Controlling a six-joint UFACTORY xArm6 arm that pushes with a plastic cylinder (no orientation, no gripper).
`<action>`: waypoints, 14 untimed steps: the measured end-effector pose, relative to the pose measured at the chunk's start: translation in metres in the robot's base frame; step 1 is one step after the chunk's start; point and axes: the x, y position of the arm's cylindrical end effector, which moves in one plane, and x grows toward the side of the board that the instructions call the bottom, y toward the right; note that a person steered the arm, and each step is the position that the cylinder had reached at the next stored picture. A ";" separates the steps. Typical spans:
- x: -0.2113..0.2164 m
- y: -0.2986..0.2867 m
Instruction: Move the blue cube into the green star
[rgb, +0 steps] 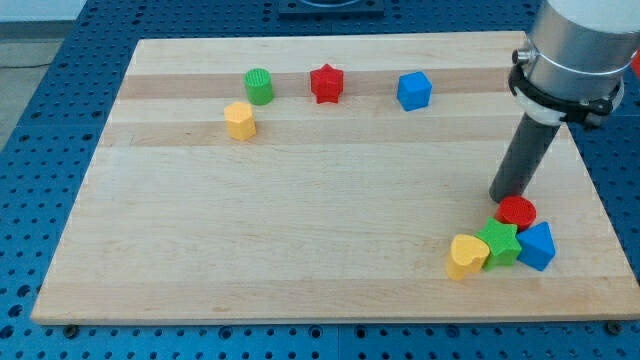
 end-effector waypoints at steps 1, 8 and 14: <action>-0.035 0.009; -0.158 -0.067; -0.004 -0.080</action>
